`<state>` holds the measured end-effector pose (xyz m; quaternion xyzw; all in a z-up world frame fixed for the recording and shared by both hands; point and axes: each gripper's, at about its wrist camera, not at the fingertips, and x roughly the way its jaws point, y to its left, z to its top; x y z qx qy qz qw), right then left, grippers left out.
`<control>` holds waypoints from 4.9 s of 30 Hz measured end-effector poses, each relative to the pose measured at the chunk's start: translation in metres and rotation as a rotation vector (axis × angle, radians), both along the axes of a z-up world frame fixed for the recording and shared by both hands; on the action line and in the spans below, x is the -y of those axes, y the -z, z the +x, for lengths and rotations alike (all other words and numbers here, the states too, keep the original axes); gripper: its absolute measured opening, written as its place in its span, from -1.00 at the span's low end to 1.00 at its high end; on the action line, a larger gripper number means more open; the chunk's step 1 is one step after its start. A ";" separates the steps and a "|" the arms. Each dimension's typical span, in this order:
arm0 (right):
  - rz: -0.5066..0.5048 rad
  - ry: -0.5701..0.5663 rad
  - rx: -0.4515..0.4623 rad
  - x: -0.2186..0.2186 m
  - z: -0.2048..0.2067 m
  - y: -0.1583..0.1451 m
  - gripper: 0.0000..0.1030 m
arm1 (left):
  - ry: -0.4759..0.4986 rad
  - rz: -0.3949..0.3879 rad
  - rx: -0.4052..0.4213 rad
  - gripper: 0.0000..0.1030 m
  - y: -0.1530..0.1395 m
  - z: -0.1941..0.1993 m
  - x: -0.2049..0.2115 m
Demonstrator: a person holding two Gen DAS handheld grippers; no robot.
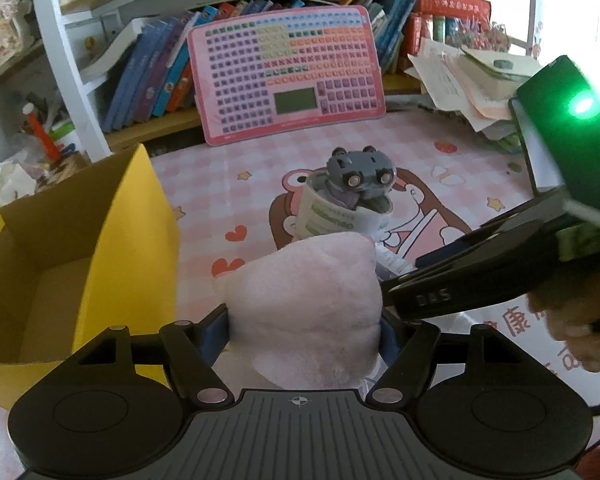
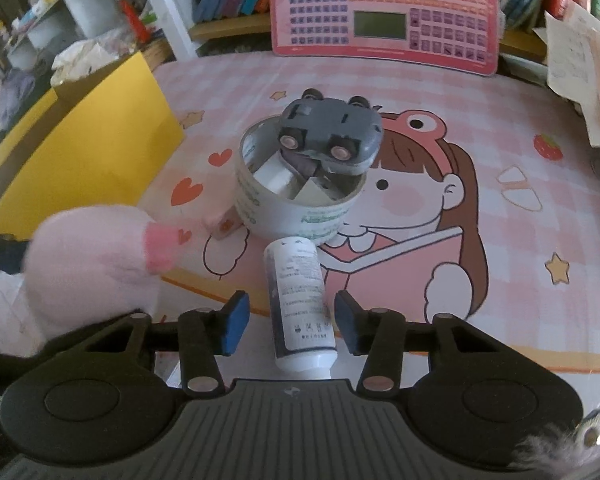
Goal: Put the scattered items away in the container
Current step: 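Close left gripper on the pink plush while right gripper grasps the white spray bottle, then lift and carry the plush and bottle with both grippers over the yellow box, then open left gripper to drop the plush while right gripper releases the bottle into the box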
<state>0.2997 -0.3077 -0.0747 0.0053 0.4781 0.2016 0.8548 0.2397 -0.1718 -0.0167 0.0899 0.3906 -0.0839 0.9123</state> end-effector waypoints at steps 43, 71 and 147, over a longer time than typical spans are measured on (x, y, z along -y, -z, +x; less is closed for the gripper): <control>-0.120 0.099 0.084 -0.031 -0.084 -0.026 -0.40 | 0.132 -0.212 0.061 0.42 -0.022 -0.070 -0.046; -0.093 0.121 0.090 -0.168 -0.219 -0.047 -0.40 | 0.131 -0.278 0.079 0.41 -0.022 -0.177 -0.188; -0.208 -0.141 0.128 -0.289 0.097 -0.050 -0.40 | 0.079 0.033 0.008 0.42 0.001 0.069 -0.239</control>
